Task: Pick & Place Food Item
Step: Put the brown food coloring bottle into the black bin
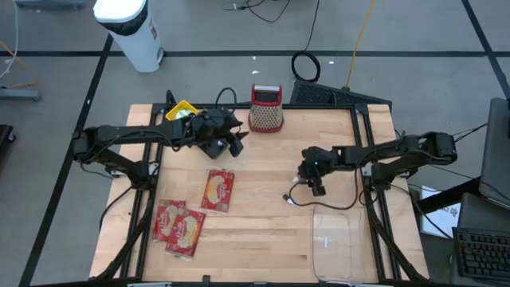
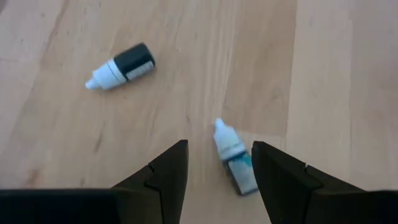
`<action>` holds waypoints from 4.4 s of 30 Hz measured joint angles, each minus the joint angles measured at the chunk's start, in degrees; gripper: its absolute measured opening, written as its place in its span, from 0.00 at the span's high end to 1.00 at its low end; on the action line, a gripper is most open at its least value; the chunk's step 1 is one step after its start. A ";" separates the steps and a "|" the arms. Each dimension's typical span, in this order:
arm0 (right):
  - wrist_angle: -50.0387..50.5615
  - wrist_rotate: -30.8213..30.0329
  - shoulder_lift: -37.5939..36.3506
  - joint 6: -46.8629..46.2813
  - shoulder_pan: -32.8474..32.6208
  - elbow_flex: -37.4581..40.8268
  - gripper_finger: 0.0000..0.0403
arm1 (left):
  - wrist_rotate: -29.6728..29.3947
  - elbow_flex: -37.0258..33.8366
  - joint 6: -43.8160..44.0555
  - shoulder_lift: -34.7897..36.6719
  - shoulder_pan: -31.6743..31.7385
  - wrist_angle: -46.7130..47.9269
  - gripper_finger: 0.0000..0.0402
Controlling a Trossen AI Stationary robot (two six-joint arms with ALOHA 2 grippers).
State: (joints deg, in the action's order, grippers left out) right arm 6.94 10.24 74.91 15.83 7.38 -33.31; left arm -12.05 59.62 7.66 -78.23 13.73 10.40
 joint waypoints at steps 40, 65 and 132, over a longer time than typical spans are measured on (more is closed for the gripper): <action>-18.84 -5.95 0.98 1.12 0.81 4.16 0.86 | 1.30 -0.07 2.65 -0.56 -0.02 -1.54 0.48; -47.60 -3.97 -1.33 -3.10 -0.53 4.09 0.86 | 12.72 5.97 -13.37 -15.43 -9.76 -13.43 0.48; -45.65 -2.65 -1.16 -3.16 -0.74 4.07 0.69 | -2.46 -10.50 14.17 12.42 5.11 31.59 0.89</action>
State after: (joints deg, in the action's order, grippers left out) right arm -38.71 7.60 73.76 12.67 6.63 -29.23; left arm -14.52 49.12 21.82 -65.80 18.85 42.00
